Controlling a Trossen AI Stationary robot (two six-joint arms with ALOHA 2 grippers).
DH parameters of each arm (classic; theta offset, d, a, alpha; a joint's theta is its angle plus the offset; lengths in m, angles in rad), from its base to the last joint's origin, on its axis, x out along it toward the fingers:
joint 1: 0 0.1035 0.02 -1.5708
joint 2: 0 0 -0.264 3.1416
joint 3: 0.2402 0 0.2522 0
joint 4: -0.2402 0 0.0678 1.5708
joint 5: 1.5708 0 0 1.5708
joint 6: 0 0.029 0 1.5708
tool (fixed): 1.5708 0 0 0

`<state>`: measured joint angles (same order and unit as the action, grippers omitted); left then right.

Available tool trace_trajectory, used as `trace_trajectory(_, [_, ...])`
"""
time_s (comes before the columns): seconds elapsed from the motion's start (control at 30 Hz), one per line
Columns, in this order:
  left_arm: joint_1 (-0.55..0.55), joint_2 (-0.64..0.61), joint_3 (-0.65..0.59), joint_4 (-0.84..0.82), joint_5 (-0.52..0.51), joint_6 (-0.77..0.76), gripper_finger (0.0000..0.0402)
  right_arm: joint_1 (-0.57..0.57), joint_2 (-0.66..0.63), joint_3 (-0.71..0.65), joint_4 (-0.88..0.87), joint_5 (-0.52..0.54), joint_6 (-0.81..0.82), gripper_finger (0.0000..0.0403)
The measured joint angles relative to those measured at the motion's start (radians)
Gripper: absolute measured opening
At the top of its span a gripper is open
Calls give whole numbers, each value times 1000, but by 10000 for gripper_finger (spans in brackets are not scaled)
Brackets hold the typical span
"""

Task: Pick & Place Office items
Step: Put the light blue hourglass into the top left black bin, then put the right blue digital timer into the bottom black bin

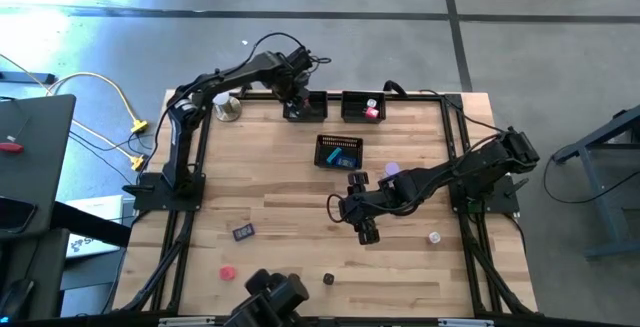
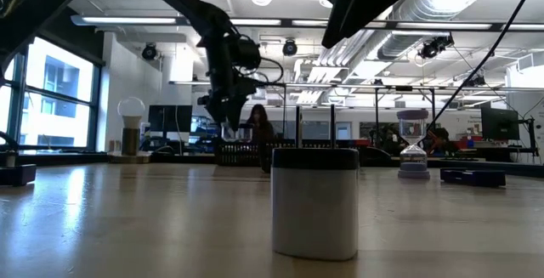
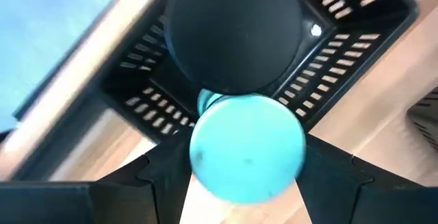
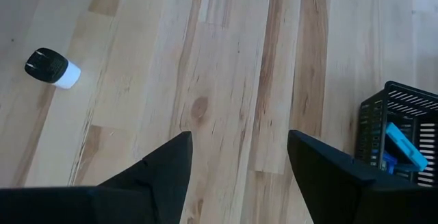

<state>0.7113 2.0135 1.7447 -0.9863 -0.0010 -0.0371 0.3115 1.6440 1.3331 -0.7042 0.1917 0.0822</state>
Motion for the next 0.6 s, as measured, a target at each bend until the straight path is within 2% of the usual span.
trace_trajectory(0.4, [-29,-175,2,-44,-31,-5,226,1,0,0,2,0,6,229])
trace_trajectory(0.6, [-75,-243,2,-206,-99,-22,226,28,-8,0,-3,0,29,229])
